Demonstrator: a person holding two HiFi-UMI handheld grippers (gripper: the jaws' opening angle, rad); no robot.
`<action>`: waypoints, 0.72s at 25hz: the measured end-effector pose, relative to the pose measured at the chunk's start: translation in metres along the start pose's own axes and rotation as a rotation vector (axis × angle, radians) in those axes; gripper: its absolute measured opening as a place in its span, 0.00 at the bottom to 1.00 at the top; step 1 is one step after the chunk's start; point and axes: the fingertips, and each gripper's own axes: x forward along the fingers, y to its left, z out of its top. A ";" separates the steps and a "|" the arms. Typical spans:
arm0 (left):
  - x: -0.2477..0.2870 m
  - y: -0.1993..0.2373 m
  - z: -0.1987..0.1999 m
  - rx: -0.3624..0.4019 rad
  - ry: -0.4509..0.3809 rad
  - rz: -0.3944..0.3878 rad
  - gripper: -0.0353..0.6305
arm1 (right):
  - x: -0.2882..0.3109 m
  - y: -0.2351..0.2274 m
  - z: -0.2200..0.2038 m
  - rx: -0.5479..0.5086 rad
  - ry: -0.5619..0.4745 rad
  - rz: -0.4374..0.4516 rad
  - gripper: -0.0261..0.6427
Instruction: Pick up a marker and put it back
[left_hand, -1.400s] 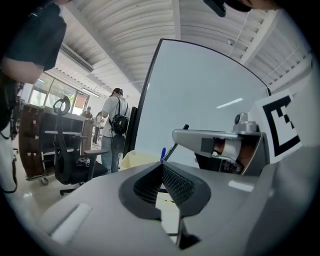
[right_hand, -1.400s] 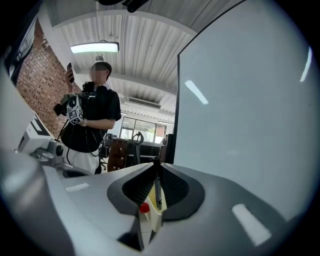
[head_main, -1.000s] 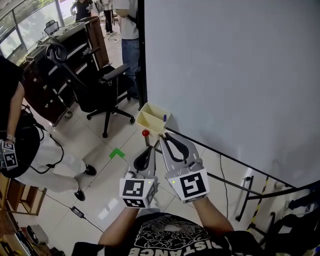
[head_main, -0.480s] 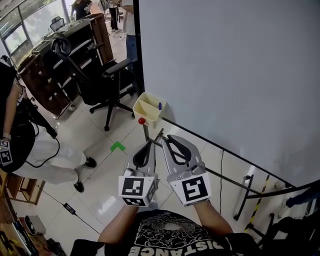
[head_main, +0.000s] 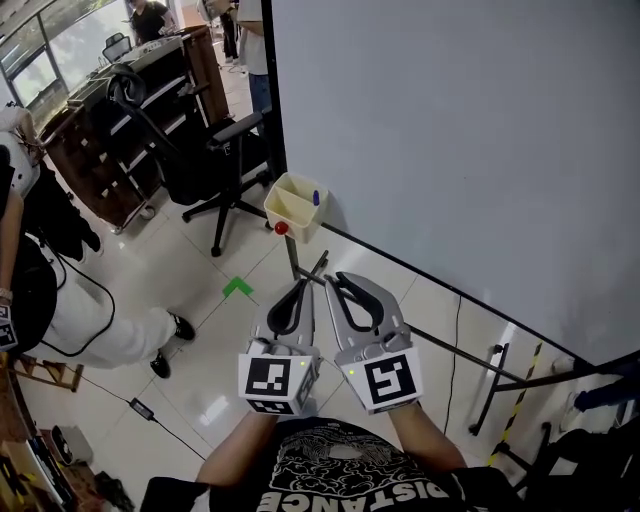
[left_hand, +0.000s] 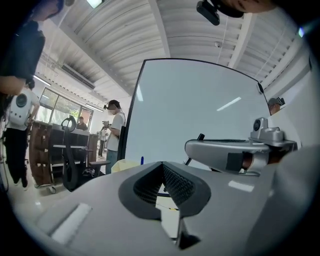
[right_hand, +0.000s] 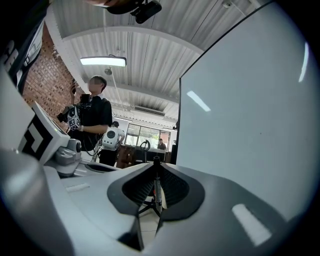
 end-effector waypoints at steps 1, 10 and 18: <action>-0.002 -0.002 0.000 0.006 -0.001 0.000 0.06 | -0.002 0.001 0.000 0.002 -0.001 0.000 0.09; -0.016 -0.010 -0.003 0.001 0.009 -0.002 0.06 | -0.013 0.007 0.001 0.007 -0.005 0.003 0.09; -0.011 -0.008 -0.006 0.015 0.007 -0.010 0.06 | -0.009 0.006 -0.001 0.007 -0.002 0.009 0.09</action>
